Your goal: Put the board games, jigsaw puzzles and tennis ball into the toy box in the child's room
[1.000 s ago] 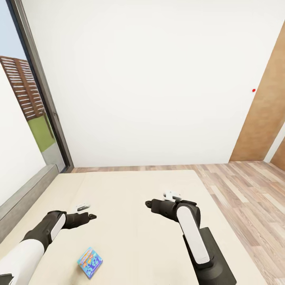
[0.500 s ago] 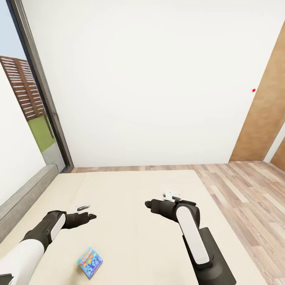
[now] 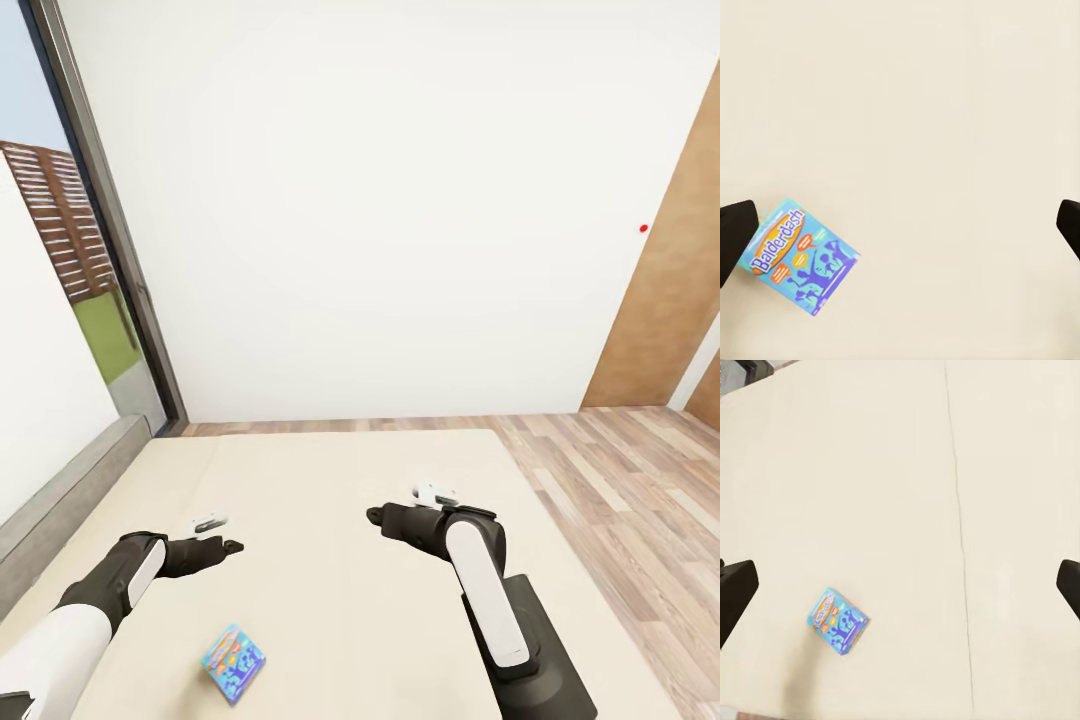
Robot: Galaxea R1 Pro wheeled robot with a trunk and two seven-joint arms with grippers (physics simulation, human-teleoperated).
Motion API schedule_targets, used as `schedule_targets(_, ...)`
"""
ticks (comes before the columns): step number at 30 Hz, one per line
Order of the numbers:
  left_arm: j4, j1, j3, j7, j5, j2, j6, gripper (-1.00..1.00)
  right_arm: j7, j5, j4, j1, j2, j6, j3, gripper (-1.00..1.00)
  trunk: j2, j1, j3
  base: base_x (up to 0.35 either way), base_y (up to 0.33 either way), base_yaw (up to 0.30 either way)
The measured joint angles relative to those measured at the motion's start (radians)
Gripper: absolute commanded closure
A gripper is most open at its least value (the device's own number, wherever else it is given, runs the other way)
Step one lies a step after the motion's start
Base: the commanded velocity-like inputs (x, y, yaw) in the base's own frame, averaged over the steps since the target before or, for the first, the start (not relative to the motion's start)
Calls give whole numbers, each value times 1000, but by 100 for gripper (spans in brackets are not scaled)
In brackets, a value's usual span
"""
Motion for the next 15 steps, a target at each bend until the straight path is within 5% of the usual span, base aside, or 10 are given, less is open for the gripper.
schedule_targets(15,0,0,1,0,0,0,-1,-100,0,1,0,0,0,-1,4,-100,0,0,0,0,247,0)
